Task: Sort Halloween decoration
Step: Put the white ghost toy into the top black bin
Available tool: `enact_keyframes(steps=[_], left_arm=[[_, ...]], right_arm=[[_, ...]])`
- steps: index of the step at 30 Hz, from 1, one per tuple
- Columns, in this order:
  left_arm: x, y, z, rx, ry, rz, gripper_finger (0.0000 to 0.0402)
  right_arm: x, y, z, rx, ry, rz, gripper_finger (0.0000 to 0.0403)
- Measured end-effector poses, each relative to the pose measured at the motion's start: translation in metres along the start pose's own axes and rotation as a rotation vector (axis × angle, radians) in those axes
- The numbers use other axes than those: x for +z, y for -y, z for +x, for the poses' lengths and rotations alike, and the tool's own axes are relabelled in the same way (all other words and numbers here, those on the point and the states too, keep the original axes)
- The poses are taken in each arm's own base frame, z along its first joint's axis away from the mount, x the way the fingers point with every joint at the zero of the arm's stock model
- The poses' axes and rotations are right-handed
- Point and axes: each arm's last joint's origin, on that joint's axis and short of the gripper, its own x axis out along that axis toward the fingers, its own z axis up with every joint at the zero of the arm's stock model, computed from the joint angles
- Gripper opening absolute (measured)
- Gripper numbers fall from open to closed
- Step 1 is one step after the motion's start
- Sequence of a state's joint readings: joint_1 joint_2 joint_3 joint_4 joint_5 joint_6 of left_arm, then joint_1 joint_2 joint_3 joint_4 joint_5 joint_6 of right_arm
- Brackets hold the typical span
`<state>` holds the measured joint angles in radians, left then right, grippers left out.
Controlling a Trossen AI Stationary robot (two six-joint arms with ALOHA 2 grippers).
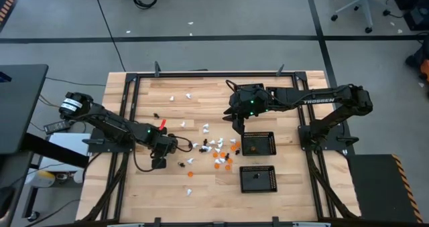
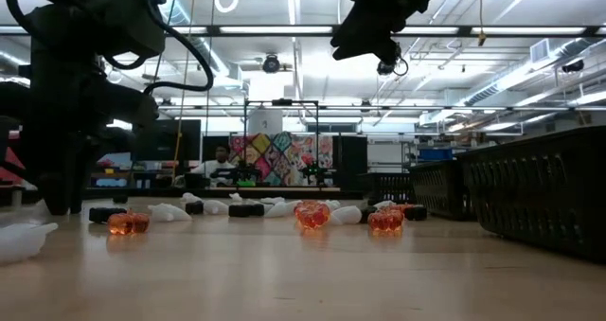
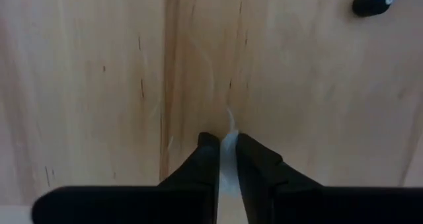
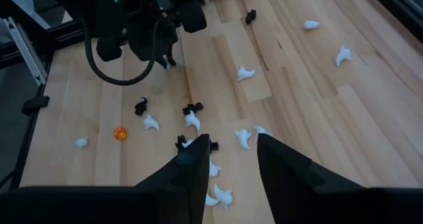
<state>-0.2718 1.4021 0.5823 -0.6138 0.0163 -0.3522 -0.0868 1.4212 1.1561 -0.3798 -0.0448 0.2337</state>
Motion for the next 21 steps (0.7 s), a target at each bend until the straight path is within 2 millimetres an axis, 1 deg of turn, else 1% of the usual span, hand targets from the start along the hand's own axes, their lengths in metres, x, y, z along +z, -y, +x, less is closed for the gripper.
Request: enact_keyframes(steps=[8, 14, 21], left_arm=[[0.0058, 0.0011, -0.0037, 0.018, 0.02, -0.007, 0.0034], [0.0066, 0.0006, -0.0042, 0.023, 0.026, -0.008, 0.0006], [0.008, -0.0009, -0.0052, 0.026, 0.03, -0.036, 0.0003]], right_arm=[[0.0002, 0.0002, 0.0, 0.0, 0.001, -0.005, 0.0132], [0.0003, 0.0003, 0.0, 0.0, 0.002, -0.008, 0.0132], [0.0002, 0.0003, 0.0, -0.001, 0.002, -0.023, 0.0132]])
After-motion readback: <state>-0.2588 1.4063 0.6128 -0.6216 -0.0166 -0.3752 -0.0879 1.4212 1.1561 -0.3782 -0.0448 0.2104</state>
